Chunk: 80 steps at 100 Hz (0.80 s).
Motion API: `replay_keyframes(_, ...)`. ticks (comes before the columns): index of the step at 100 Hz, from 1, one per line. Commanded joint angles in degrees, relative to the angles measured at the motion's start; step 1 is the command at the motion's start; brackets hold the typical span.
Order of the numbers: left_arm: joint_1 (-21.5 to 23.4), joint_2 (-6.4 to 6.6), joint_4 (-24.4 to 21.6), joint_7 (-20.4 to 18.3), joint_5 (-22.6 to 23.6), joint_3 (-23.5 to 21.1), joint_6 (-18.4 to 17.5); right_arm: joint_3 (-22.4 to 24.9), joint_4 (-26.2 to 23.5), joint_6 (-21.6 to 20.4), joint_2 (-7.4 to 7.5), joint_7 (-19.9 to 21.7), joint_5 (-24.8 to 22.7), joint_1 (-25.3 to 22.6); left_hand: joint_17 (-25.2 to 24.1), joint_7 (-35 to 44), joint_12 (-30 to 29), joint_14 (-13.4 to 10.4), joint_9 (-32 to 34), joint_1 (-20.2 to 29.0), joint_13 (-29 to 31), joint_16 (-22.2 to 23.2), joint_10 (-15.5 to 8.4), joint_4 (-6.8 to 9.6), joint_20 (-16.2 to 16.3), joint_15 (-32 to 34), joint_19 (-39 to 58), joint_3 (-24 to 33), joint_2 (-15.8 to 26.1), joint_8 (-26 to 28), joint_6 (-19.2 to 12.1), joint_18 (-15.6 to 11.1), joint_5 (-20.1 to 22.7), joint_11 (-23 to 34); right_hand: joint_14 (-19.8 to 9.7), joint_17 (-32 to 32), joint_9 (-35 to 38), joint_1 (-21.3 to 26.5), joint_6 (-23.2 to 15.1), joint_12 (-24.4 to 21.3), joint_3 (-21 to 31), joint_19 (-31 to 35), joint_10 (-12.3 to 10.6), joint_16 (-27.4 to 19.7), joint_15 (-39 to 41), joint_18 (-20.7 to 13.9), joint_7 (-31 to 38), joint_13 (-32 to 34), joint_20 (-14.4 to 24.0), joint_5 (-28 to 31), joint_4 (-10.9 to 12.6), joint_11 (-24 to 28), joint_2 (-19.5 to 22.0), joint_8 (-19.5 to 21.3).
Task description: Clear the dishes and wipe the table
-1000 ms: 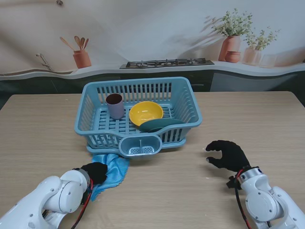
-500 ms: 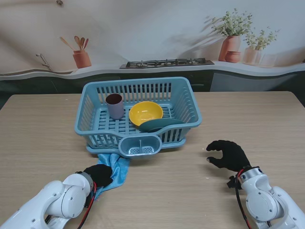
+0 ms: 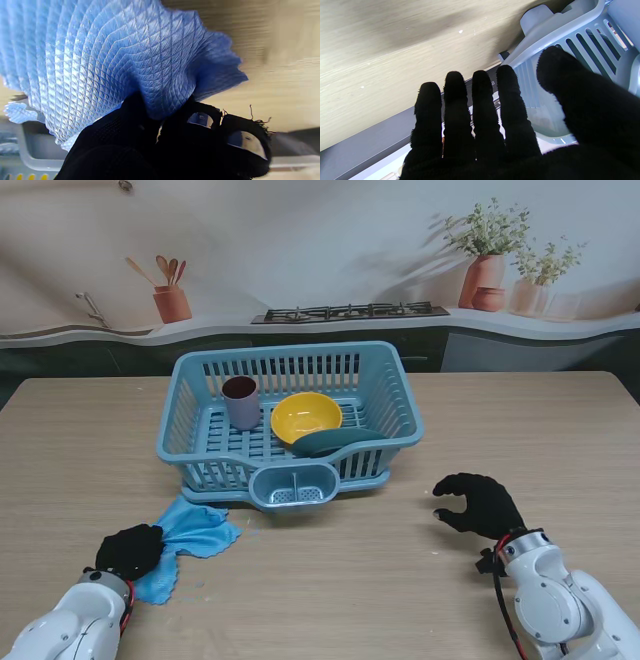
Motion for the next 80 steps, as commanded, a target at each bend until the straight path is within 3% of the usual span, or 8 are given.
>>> replay_keyframes(1, 2.58, -0.13, 4.4, 0.32, 0.53, -1.17, -0.22, -0.14, 0.03, -0.16, -0.16, 0.62, -0.23, -0.04, 1.27, -0.95, -0.22, 1.52, -0.8, 10.63, 1.35, 0.42, 4.48, 5.88, -0.53, 2.22, 14.81, 2.3, -8.45, -2.32, -8.56, -5.36, 0.65, 0.03, -0.8, -0.47, -1.0, -0.55, 0.38, -0.53, -0.26, 0.68, -0.44, 0.13, 0.1, 0.52, -0.05, -1.37, -0.37, -1.26, 1.07, -0.32, -0.41, 0.32)
replay_keyframes(24, 4.6, -0.78, 6.04, 8.34, 1.58, -4.46, -1.41, -0.23, 0.15, -0.04, -0.18, 0.47, -0.26, 0.03, 1.27, -1.05, -0.19, 1.51, -0.88, 10.66, 1.37, 0.44, 4.35, 5.92, -0.5, 2.22, 14.76, 2.05, -8.28, -2.25, -8.56, -5.39, 0.64, 0.04, -0.8, -0.55, -1.05, -0.43, 0.45, -0.56, -0.25, 0.68, -0.42, 0.13, 0.11, 0.54, -0.03, -1.41, -0.36, -1.3, 1.09, -0.3, -0.44, 0.28)
replay_keyframes(40, 3.61, -0.87, 7.14, 9.01, 0.73, -3.62, -0.87, -0.3, 0.22, -0.02, -0.18, 0.46, -0.24, 0.12, 1.23, -1.17, -0.24, 1.5, -0.97, 10.73, 1.37, 0.45, 4.44, 5.97, -0.56, 2.22, 14.63, 1.88, -8.24, -2.25, -8.49, -5.33, 0.57, -0.03, -0.75, -0.55, -1.11, -0.44, 0.44, -0.58, -0.26, 0.69, -0.48, 0.15, 0.14, 0.42, -0.03, -1.38, -0.34, -1.31, 1.1, -0.31, -0.38, 0.25)
replay_keyframes(56, -0.94, -0.87, 10.98, 9.95, -1.54, -1.1, -0.41, -0.27, 0.26, 0.0, -0.19, 0.34, -0.29, 0.1, 1.22, -1.31, -0.36, 1.49, -1.01, 10.82, 1.28, 0.43, 4.54, 6.05, -0.63, 2.14, 14.53, 1.83, -8.25, -2.35, -8.42, -5.12, 0.64, -0.12, -0.79, -0.55, -1.07, -0.36, 0.43, -0.58, -0.27, 0.72, -0.38, 0.15, 0.14, 0.51, 0.01, -1.45, -0.31, -1.28, 1.12, -0.27, -0.34, 0.25)
replay_keyframes(80, -11.58, -0.64, 19.98, 12.93, -3.57, 2.91, -0.97, -0.49, 0.49, 0.36, -0.27, -0.01, -0.19, 0.21, 1.29, -1.08, -0.44, 1.25, -0.8, 10.58, 1.5, 0.31, 4.24, 5.99, -0.59, 1.98, 14.66, 2.0, -8.45, -2.33, -8.57, -5.38, 0.54, 0.2, -0.81, -0.67, -1.02, -0.31, 0.41, -0.58, -0.31, 0.67, -0.39, 0.14, 0.12, 0.42, 0.01, -1.49, -0.31, -1.28, 1.14, -0.24, -0.18, 0.22)
